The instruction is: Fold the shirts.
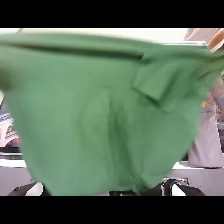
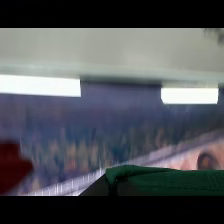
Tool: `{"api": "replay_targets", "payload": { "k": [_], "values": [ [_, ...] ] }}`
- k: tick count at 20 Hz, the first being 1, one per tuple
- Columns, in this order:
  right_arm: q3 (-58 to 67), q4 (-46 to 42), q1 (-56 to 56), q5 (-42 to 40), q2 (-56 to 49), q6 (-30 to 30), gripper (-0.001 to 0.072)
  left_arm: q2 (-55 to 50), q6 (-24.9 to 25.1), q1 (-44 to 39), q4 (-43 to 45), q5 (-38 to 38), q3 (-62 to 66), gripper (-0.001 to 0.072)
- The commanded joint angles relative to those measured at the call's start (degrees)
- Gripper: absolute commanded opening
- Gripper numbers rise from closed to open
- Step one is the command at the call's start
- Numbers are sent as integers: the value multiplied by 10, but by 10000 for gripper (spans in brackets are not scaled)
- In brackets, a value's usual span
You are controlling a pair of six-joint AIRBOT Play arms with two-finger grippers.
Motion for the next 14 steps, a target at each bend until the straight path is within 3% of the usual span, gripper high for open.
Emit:
{"api": "replay_targets", "payload": {
  "k": [1, 5, 9, 11, 14],
  "values": [
    [-54, 37, 15, 53, -181, 4, 41, -128, 27, 0, 13, -19, -136, 26],
    [-74, 99, 70, -103, -366, 35, 41, -291, 27, -3, -6, 38, -166, 26],
    [-74, 162, 72, -253, -420, 75, 42, -368, 27, -3, -64, 104, -139, 26],
    [-66, 152, 72, -253, -410, 55, 42, -370, 44, -2, -65, 114, -129, 26],
    [-44, 77, 72, -151, -374, 16, 42, -368, 78, 13, -64, 27, -87, 27]
  ]
}}
